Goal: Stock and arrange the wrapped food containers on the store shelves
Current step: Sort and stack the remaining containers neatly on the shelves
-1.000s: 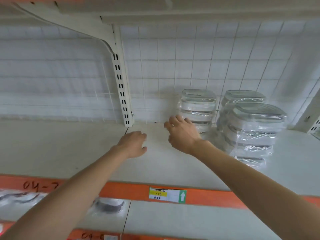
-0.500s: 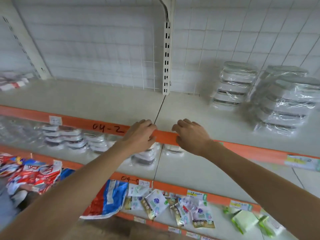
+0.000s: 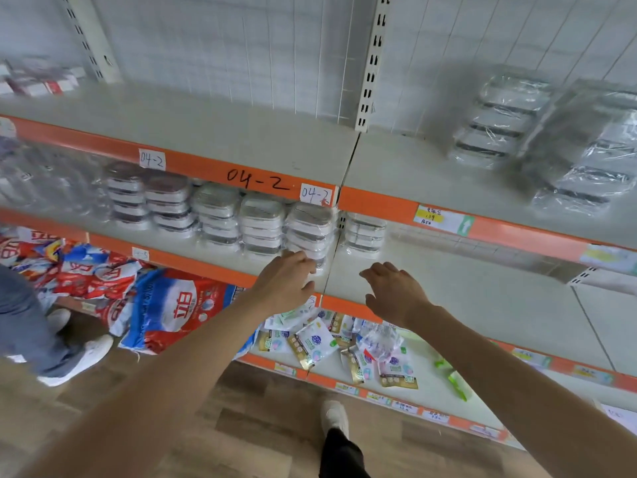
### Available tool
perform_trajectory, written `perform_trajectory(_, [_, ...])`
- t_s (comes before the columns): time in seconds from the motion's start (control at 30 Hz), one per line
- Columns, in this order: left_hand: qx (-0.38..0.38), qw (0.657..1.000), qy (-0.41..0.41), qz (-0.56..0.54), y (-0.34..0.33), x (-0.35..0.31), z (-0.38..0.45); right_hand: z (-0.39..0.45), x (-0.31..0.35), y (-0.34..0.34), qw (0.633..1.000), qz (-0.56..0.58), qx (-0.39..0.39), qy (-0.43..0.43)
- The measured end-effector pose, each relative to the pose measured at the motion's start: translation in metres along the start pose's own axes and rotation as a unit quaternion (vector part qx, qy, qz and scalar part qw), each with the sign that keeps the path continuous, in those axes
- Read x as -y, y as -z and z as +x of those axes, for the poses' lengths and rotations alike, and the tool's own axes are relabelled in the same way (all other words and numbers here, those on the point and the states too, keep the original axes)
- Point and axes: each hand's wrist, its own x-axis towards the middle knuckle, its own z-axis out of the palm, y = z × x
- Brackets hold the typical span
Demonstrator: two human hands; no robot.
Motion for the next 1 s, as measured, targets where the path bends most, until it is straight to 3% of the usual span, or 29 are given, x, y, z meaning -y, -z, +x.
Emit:
perform_trajectory(0.3, [-0.033, 0.998, 0.029, -0.053, -0.091, 0.024, 0.070, 0.081, -0.050, -0.073, 0.998, 0.012, -0.057, -0.037])
perform_trajectory(0.53, [-0.127, 0.986, -0.004, -0.104, -0.173, 0.047, 0.173, 0.187, -0.125, -0.131, 0.981, -0.009, -0.170, -0.090])
perform_trajectory(0.73, [-0.176, 0.982, -0.018, -0.061, -0.209, 0.063, 0.231, 0.259, -0.165, -0.151, 0.957, -0.043, -0.246, -0.150])
perform_trajectory(1.0, [-0.204, 0.978, -0.041, -0.003, -0.214, 0.043, 0.290, 0.246, -0.195, -0.162, 0.923, -0.007, -0.359, -0.141])
